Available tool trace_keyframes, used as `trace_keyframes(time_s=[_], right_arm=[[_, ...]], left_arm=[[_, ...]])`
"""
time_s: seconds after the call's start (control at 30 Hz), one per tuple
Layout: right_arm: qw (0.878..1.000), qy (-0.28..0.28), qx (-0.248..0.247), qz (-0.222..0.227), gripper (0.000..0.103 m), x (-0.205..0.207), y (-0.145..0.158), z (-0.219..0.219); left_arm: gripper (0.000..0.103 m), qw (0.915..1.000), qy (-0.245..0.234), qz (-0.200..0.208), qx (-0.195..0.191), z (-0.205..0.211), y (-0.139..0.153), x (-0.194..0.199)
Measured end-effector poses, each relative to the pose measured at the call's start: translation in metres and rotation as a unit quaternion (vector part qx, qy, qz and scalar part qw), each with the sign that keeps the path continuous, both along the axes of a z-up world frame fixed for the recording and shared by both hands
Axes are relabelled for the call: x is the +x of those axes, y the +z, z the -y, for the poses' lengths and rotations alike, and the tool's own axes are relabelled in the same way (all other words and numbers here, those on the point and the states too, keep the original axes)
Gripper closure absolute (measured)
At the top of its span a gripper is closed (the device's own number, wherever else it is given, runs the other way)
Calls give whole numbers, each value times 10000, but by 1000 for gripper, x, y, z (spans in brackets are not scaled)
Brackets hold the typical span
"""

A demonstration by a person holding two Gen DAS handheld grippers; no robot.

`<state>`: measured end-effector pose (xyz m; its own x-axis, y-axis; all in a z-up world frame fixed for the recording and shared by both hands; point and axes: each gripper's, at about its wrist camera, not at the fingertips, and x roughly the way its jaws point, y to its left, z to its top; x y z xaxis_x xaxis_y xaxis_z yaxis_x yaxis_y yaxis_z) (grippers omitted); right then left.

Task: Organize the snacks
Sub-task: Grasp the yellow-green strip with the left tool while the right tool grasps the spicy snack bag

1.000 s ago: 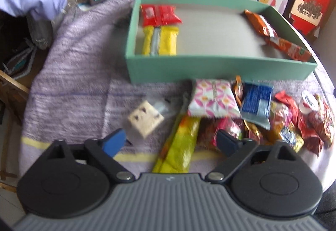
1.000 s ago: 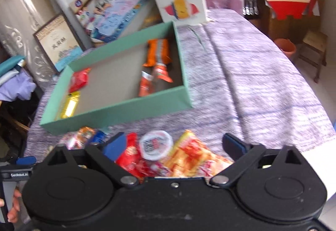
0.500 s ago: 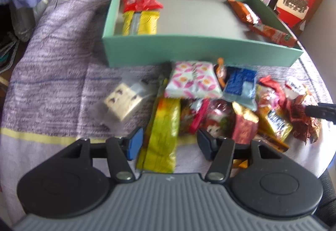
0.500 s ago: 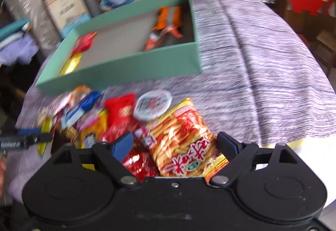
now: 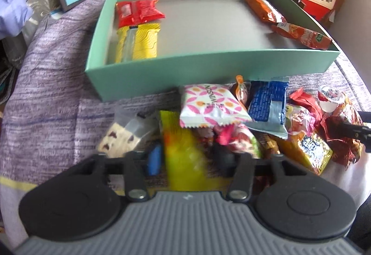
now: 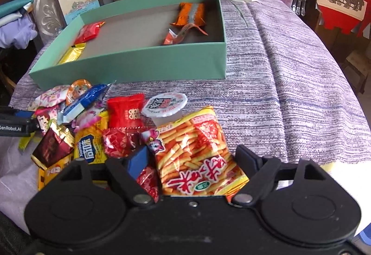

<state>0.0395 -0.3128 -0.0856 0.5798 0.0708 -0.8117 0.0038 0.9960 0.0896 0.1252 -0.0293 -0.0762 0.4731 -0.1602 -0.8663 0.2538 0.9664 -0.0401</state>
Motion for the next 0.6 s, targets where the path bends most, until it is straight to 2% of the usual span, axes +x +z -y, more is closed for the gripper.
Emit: trace_keyframes(time_s=[0.03, 0.1, 0.13, 0.23, 0.4, 0.6], right_arm=[[10000, 11, -43, 2, 21, 1, -2, 0], [9998, 68, -173, 26, 32, -1, -2, -4], [9995, 87, -309, 45, 42, -3, -2, -7], [9998, 28, -184, 53, 52, -9, 1, -6], [9996, -193, 214, 17, 54, -19, 2, -4], [9997, -195, 132, -16, 51, -19, 0, -14]], left_arm=[[73, 10000, 5, -2, -29, -1, 0, -1], [73, 9999, 63, -34, -92, -4, 0, -4], [73, 9999, 82, -47, -113, -6, 0, -7], [73, 9996, 98, -144, -218, -14, 2, -21], [73, 9989, 207, -284, -325, -28, 6, -37], [63, 9990, 321, -229, -192, -22, 5, -24]])
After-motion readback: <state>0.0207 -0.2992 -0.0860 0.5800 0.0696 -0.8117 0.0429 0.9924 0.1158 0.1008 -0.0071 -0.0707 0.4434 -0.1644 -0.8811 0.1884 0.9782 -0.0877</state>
